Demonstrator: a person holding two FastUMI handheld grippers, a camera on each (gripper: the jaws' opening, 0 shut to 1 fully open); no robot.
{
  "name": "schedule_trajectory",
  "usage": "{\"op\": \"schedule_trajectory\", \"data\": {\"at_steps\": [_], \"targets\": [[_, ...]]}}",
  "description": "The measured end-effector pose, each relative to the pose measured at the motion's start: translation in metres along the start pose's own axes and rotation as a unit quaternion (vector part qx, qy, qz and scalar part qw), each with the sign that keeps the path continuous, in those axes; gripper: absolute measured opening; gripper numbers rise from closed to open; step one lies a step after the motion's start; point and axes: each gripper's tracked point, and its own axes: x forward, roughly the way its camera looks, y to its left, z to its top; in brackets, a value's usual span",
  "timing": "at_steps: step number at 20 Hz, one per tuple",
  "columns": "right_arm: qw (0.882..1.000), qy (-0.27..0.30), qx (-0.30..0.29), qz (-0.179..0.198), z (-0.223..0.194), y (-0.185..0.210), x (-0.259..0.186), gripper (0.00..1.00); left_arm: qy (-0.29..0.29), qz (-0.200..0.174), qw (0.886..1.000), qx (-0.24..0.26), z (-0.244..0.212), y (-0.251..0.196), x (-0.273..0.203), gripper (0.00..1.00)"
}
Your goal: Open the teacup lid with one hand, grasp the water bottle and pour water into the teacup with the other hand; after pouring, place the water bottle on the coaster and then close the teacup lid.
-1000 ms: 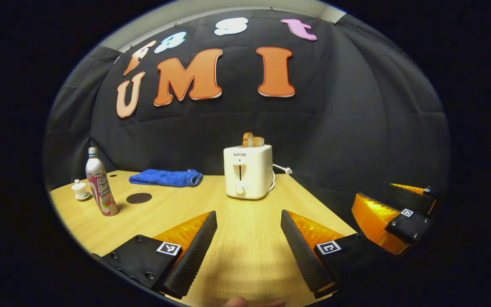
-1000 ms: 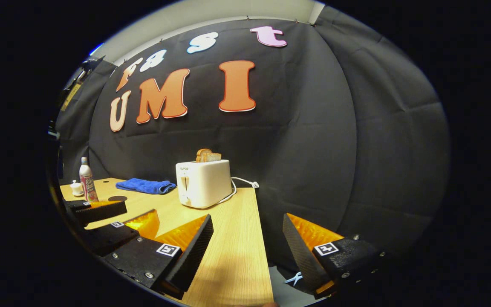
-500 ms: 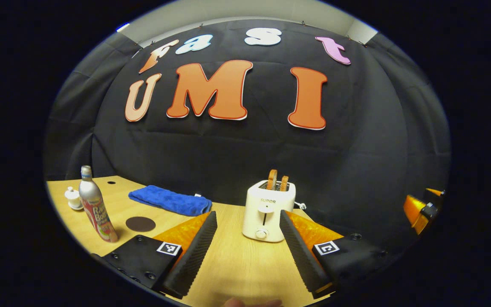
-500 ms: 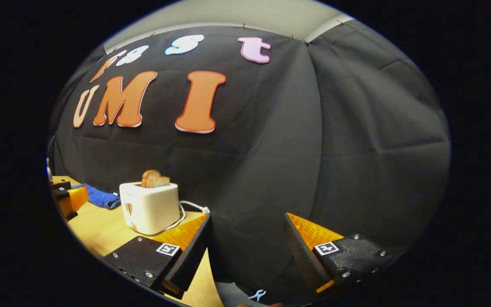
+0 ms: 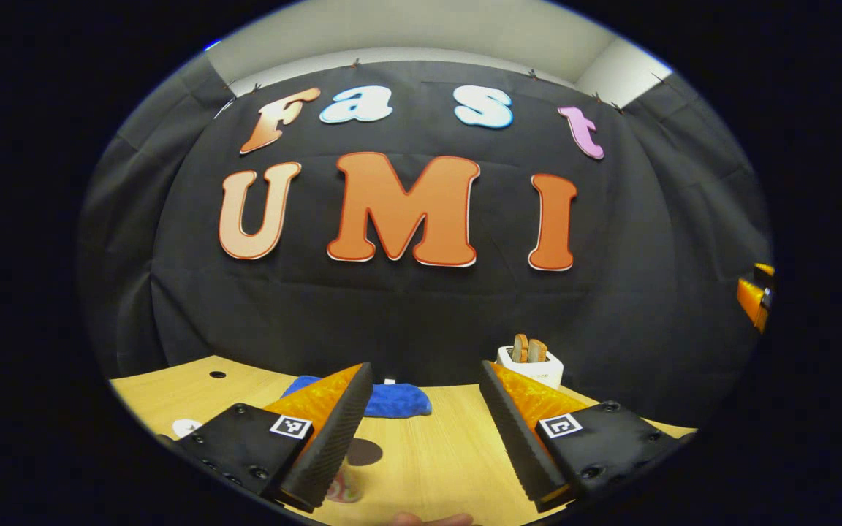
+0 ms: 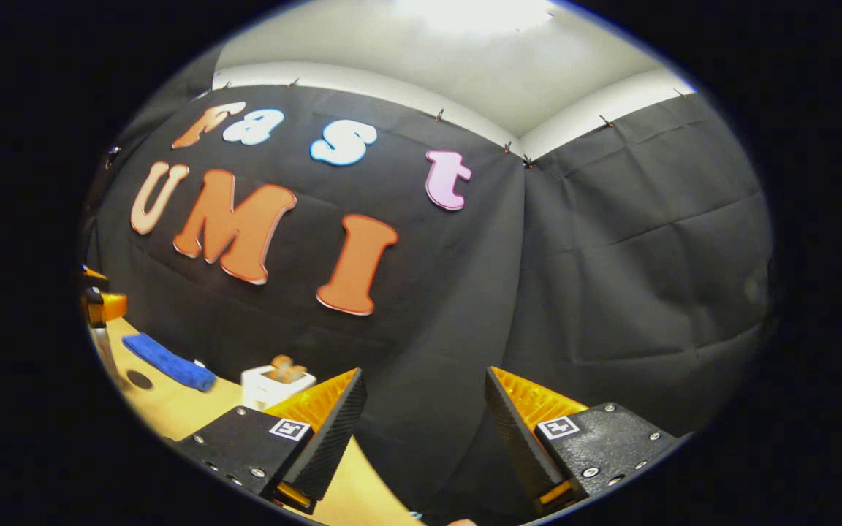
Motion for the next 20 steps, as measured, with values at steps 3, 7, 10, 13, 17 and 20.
{"op": "schedule_trajectory", "data": {"at_steps": [3,7,10,13,17,20], "targets": [[0.995,0.036,0.062,0.074,-0.007,0.084,-0.023,0.94,-0.006,0.044,0.998,0.034,0.015,0.082,-0.028,0.94],[0.988,0.043,0.066,0.131,0.002,0.157,-0.037,0.97,-0.026,0.090,0.994,0.065,0.034,0.157,-0.057,0.94],[0.982,0.049,0.068,0.167,0.010,0.201,-0.047,0.97,-0.014,0.104,0.994,0.041,0.032,0.195,-0.069,1.00],[0.977,0.050,0.074,0.195,0.015,0.232,-0.056,0.95,-0.013,0.106,0.994,0.037,0.036,0.223,-0.073,1.00],[0.973,0.053,0.059,0.216,0.013,0.265,-0.064,0.96,0.004,0.113,0.993,0.045,0.025,0.253,-0.072,0.98],[0.969,0.058,0.066,0.231,0.011,0.286,-0.067,0.97,0.009,0.108,0.992,0.058,0.020,0.260,-0.071,1.00]]}}
